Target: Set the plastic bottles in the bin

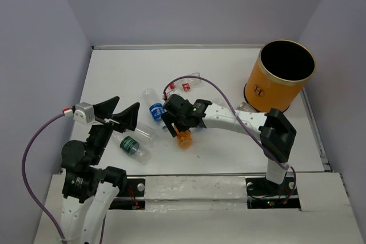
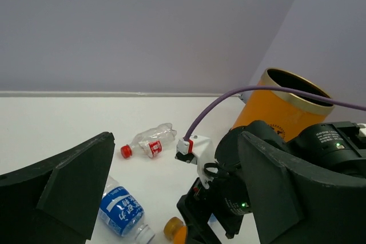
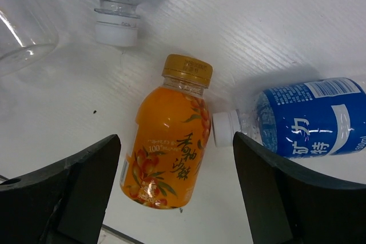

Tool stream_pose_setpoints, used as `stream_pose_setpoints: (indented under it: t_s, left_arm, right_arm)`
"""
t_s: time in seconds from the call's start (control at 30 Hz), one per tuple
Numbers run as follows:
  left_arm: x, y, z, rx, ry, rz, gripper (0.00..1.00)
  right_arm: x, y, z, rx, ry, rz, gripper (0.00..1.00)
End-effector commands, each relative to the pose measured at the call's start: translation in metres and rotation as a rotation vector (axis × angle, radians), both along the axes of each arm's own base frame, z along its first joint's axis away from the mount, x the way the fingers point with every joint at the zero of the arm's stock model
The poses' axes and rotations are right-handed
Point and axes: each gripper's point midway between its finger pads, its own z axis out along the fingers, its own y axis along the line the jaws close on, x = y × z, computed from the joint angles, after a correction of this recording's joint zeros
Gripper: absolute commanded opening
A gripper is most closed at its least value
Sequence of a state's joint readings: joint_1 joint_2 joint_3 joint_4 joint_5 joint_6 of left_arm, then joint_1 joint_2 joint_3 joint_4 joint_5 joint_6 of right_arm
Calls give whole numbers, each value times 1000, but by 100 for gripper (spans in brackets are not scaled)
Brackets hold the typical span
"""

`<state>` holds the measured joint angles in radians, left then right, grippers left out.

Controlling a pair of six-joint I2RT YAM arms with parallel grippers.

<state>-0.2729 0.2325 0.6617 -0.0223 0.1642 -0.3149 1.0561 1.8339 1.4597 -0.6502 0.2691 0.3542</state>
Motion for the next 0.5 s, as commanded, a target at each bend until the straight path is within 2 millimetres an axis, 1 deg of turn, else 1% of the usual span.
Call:
stream_pose_setpoints:
  t_s: [0.0,0.03,0.1,0.13,0.2,0.33,0.43,0.47]
  left_arm:
    - [-5,3,19,-2,-55,10,99]
    - [-5,3,19,-1,-56,9,99]
    - [-6,3,19,-1,-55,6,99]
    - [-6,3,19,-1,-55,6,99]
    - [-5,3,18,1,-54,8,99]
    - [-7,2,19,0,-59,3,99]
    - [-6,2,19,0,-57,3,99]
    - [-5,2,18,1,-53,3,99]
  right_arm:
    - [2,12,7,0,-14,21,85]
    - [2,12,1,-11,-6,21,85]
    - [4,14,-3,-18,-2,22,84]
    - [3,14,-10,-32,7,20,84]
    - [4,12,-15,-45,10,14,82]
    - [2,12,-36,-78,36,15,78]
    - [3,16,-42,-66,39,10,75]
    - [2,17,-43,-61,43,9,72]
